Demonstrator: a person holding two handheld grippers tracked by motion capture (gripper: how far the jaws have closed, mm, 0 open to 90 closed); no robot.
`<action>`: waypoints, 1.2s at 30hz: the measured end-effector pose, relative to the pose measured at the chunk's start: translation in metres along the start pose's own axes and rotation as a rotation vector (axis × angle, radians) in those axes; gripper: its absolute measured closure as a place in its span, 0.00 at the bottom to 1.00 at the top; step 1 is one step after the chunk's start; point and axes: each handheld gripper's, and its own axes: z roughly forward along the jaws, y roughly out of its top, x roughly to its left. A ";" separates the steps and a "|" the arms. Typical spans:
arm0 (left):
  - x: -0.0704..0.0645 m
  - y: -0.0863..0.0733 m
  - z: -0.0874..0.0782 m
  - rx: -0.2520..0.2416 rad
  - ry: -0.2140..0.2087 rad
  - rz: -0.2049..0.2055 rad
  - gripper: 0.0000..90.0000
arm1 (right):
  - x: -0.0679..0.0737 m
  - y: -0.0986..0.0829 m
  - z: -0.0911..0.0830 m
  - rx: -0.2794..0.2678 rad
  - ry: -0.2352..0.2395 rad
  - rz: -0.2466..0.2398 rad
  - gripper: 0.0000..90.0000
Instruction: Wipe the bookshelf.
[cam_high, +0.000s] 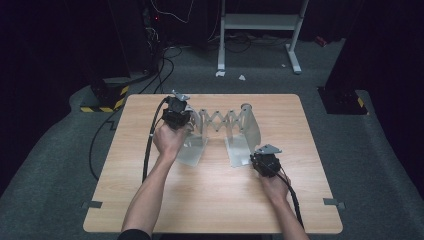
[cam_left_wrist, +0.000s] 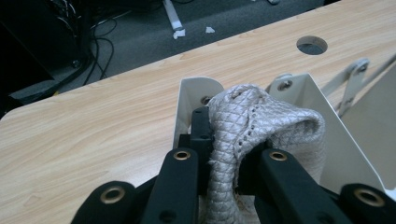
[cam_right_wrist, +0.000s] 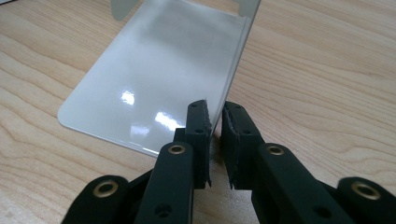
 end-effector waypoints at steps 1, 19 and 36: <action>0.000 0.001 0.000 -0.001 0.002 0.002 0.91 | 0.000 0.000 0.000 0.000 0.002 0.001 0.91; 0.016 -0.009 -0.028 -0.029 -0.036 -0.013 0.91 | 0.000 0.000 0.000 -0.001 -0.001 -0.004 0.91; 0.022 -0.034 -0.047 -0.074 -0.092 -0.059 0.91 | 0.001 0.000 0.000 0.001 -0.003 -0.005 0.90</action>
